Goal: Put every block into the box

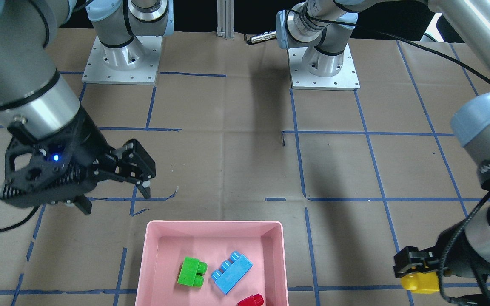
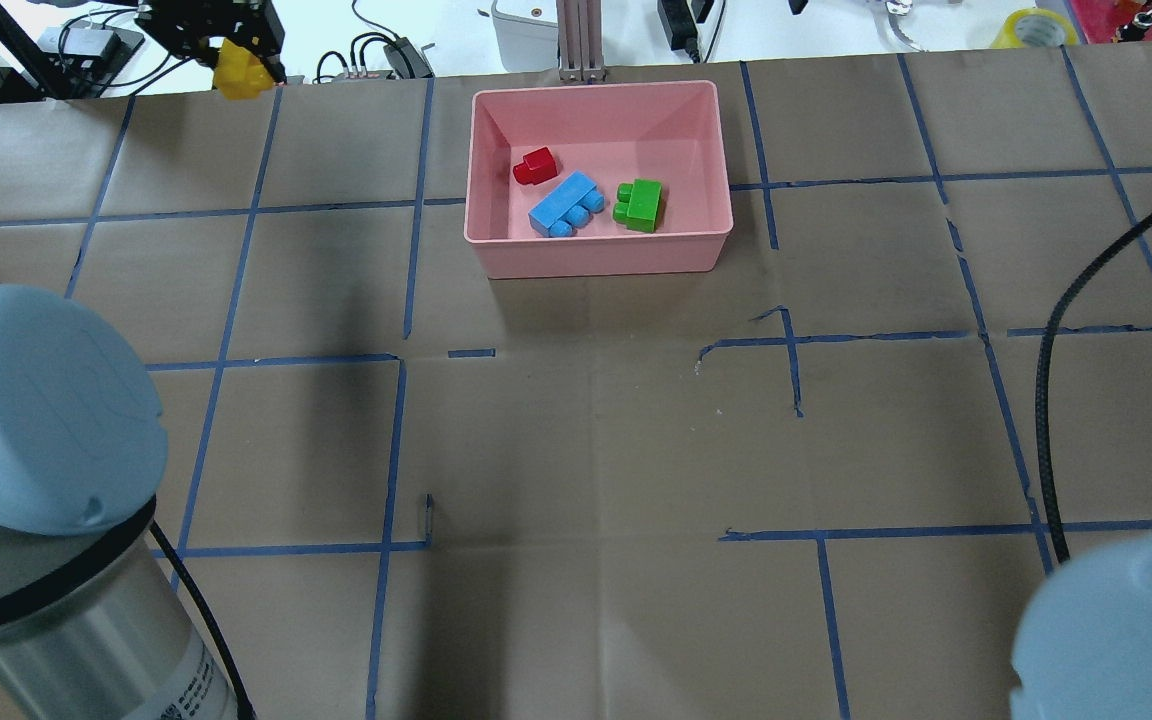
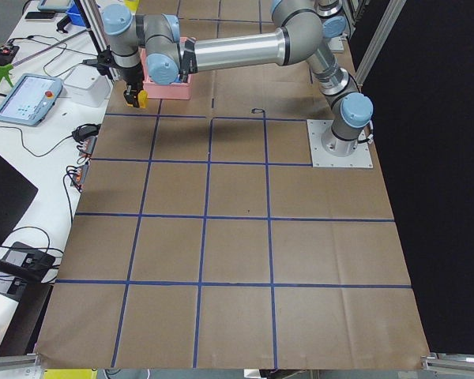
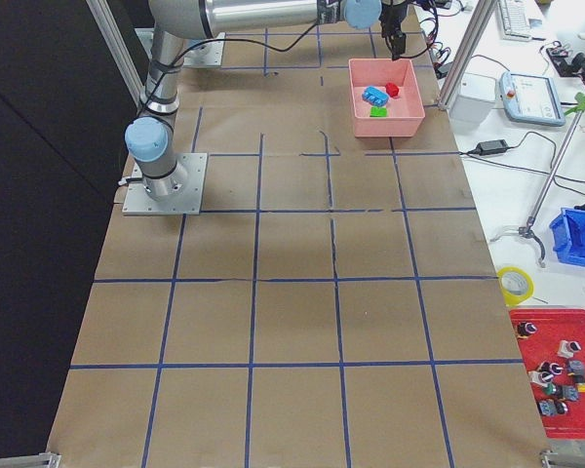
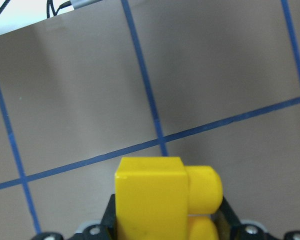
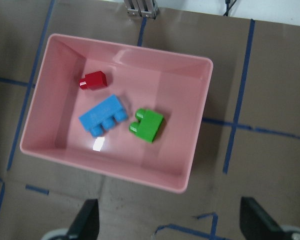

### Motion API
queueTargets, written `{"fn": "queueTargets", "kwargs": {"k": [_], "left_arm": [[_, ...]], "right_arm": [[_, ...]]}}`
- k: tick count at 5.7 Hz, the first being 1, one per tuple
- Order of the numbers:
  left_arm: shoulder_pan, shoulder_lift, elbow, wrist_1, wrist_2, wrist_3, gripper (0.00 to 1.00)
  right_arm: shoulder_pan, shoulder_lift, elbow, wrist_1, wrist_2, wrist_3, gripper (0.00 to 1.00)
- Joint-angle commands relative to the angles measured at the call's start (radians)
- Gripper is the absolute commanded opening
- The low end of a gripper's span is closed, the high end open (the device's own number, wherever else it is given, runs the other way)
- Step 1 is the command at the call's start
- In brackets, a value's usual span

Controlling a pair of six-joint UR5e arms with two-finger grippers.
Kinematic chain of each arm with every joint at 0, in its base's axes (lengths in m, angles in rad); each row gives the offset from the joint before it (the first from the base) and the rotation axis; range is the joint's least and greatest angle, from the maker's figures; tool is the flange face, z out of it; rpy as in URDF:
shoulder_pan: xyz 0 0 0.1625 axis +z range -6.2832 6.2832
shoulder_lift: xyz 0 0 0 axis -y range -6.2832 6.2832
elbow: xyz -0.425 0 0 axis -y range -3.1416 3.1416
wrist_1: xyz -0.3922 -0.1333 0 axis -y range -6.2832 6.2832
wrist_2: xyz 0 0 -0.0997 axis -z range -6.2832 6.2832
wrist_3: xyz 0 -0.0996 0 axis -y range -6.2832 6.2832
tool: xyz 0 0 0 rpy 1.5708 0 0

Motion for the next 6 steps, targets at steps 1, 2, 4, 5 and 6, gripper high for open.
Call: {"fn": "queueTargets", "kwargs": {"k": [1,2,4,5,6], "left_arm": [[-0.176,-0.052,0.045,0.01,-0.021,-0.318,0.17],[-0.242,-0.089,0.064,0.016,-0.017,-0.41,0.17],[-0.287,-0.193,0.055,0.124,-0.006,-0.479,0.17],[-0.299,-0.213,0.047,0.147,-0.004,-0.487,0.17],[-0.308,-0.213,0.037,0.149,-0.004,-0.509,0.4]], "right_arm": [[-0.001,-0.29,0.452,-0.179,-0.03,0.011,0.99],[-0.004,-0.371,0.569,-0.188,-0.09,0.011,1.0],[-0.005,-0.394,0.559,-0.106,-0.206,0.053,1.0],[-0.005,-0.397,0.546,-0.104,-0.205,0.096,1.0],[-0.005,-0.384,0.51,-0.087,-0.205,0.098,1.0]]}}
